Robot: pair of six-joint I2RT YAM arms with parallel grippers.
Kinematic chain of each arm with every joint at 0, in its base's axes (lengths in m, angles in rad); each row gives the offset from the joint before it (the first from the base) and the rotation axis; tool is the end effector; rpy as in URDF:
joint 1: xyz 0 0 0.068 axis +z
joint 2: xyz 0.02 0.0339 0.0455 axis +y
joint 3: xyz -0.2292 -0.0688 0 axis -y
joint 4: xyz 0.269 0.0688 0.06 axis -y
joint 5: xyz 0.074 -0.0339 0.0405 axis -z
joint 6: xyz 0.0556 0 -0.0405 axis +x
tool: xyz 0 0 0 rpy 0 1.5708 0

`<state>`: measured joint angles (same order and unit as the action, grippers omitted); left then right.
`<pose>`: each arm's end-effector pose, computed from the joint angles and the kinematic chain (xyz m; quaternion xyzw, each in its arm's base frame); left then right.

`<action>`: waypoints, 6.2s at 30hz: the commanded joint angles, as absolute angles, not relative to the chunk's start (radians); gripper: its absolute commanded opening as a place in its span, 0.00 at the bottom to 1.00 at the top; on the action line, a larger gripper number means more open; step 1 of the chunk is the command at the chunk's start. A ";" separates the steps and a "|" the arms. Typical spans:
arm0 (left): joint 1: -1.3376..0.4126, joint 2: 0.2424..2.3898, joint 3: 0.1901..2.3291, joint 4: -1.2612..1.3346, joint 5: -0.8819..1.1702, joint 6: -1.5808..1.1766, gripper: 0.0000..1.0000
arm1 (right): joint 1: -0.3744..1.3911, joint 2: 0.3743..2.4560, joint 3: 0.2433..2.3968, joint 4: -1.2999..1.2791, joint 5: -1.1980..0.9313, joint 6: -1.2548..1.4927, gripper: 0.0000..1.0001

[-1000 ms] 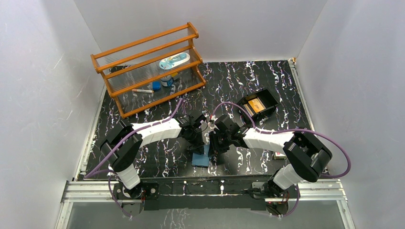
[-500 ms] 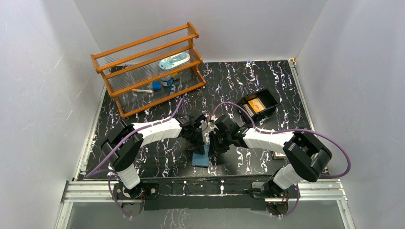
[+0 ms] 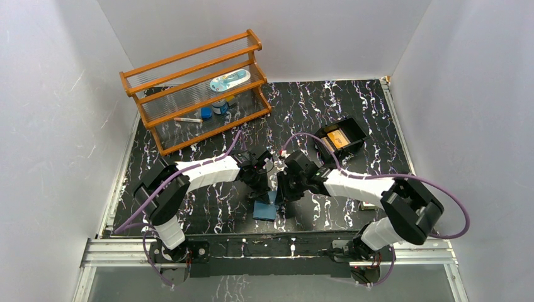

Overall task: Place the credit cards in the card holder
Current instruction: Close the card holder at the center of the board.

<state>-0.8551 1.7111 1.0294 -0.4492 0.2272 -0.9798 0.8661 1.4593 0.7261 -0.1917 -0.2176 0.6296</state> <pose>0.2224 -0.2748 0.1016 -0.0357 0.9693 -0.2394 0.0439 0.1928 0.2453 0.1034 -0.1454 0.9320 0.2900 0.1613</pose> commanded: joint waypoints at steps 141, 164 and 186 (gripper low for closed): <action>-0.687 1.470 0.566 -0.005 0.508 -1.116 0.22 | 1.223 1.747 1.238 -0.702 0.414 0.889 0.00; -0.690 1.467 0.578 -0.030 0.502 -1.099 0.22 | 1.178 1.639 0.986 -0.448 0.317 0.924 0.00; -0.690 1.456 0.586 -0.064 0.479 -1.085 0.22 | 1.006 1.685 0.848 -0.346 0.083 0.871 0.00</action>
<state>-0.6846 1.4902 0.5659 -0.0196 0.4885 -1.0966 1.0130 1.5803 0.8898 -0.2970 0.0502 0.8940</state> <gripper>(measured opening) 0.224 0.012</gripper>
